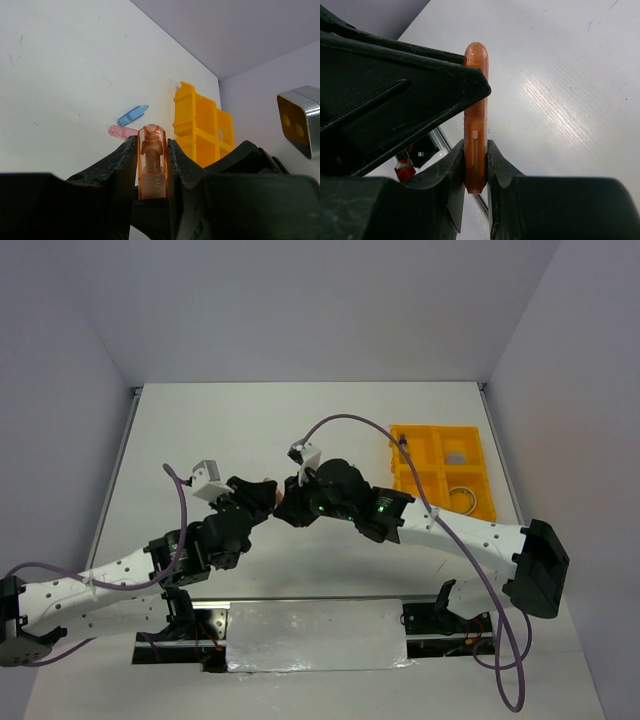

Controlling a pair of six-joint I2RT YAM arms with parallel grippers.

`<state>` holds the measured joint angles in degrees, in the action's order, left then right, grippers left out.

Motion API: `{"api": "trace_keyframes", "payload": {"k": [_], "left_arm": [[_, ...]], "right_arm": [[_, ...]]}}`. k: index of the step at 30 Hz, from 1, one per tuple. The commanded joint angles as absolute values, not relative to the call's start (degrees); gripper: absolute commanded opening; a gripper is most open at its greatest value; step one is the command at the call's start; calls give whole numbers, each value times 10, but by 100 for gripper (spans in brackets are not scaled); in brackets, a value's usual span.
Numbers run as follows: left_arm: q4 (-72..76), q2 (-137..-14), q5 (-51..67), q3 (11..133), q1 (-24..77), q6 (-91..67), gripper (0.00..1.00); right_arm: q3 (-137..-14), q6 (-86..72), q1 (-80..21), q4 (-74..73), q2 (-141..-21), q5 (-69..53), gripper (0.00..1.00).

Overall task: Sort the stationery into containers
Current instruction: Close the pen cap on the pen.

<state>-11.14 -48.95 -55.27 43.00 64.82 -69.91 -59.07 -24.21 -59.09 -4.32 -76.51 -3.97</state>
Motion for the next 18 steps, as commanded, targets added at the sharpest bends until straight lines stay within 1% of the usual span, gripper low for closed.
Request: {"api": "trace_keyframes", "payload": {"k": [1,5,8,11,12,13,14,16,17,18], "left_arm": [[-178,-518,-447,403,692,-693,0],[-184,-527,-452,400,707,-703,0],[-184,-524,-454,397,715,-702,0],[-215,-504,-470,409,717,-698,0],[-225,-491,-484,422,717,-693,0],[-240,-483,-494,431,717,-689,0],[-268,-478,-504,442,717,-680,14],[-277,-468,-529,475,717,-651,30],[-286,-468,-536,489,716,-627,44],[-295,-469,-544,519,716,-620,53]], "right_arm": [[-697,-214,-575,188,-760,-20,0],[-758,-193,-575,159,-779,-38,0],[-779,-167,-575,139,-788,-53,0],[-719,-152,-575,148,-766,-82,0],[-665,-150,-574,158,-758,-87,0],[-636,-152,-576,167,-750,-92,0],[-610,-154,-575,186,-743,-96,0],[-543,-167,-575,200,-723,-97,0],[-527,-172,-575,211,-710,-93,0],[-496,-183,-576,214,-704,-84,0]]}}
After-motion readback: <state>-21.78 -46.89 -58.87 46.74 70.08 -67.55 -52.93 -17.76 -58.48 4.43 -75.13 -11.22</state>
